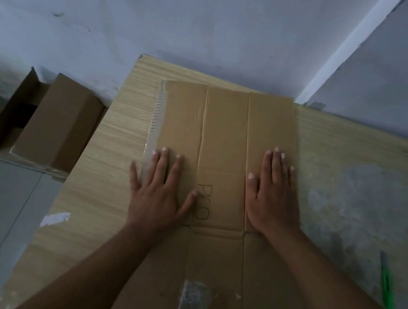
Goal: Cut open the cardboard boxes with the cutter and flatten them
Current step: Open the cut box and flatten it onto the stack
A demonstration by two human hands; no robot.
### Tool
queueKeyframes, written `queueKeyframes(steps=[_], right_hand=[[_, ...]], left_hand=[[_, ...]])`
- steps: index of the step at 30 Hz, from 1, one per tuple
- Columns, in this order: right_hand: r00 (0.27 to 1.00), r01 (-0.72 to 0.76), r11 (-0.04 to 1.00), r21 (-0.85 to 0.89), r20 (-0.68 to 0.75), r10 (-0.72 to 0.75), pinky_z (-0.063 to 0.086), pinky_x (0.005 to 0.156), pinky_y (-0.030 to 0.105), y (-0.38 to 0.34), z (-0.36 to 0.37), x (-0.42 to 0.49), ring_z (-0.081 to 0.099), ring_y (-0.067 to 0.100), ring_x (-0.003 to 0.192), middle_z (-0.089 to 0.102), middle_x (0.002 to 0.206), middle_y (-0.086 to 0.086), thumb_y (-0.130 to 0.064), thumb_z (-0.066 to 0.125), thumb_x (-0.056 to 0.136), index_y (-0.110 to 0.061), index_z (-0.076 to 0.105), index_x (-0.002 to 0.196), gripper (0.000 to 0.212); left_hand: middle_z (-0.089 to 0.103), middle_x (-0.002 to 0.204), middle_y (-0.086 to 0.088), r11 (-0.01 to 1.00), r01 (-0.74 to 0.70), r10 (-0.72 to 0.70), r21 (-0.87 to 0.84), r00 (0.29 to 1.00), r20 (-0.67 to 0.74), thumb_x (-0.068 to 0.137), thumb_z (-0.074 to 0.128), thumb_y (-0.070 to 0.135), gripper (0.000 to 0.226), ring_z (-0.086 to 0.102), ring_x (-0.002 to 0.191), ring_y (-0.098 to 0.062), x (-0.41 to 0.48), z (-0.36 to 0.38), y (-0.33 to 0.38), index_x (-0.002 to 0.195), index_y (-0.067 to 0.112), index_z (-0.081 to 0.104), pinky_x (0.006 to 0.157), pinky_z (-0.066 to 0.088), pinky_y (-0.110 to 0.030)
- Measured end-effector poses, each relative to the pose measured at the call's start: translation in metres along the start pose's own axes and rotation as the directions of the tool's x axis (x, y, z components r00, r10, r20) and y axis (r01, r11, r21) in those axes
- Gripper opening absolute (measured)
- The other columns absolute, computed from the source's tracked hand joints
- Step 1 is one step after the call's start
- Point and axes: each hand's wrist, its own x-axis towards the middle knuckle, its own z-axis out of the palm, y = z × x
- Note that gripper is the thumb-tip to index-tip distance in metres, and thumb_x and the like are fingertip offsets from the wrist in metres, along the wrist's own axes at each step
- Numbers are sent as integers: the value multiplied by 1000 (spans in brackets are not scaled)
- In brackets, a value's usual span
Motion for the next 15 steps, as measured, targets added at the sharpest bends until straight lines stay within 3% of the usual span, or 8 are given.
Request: queueKeyframes(steps=[4,9,15], right_hand=[[1000,-18,1000,15,-2,18,2,126,45,-9,0,11,1,25,155,3,168,11,-50,18,101,-7,9,160,74],[998,58,994,92,-35,-55,5,126,42,-29,0,55,5,24,155,10,167,13,-37,18,103,-4,17,158,64],[989,-127,987,98,-70,134,1,126,38,-21,-1,126,6,26,155,10,167,16,-30,23,106,1,17,157,60]], left_hand=[[-7,173,-12,1000,-3,3,-6,1000,-8,92,17,85,92,-13,159,-26,65,-11,7,165,32,-1,127,-3,-55],[-9,173,-10,1000,-4,4,-3,999,-49,96,15,81,86,-12,159,-24,88,-11,11,165,34,-5,129,3,-47],[-8,173,-9,1000,-14,13,-17,997,-75,96,15,81,85,-12,159,-23,86,-11,11,165,35,-4,129,3,-46]])
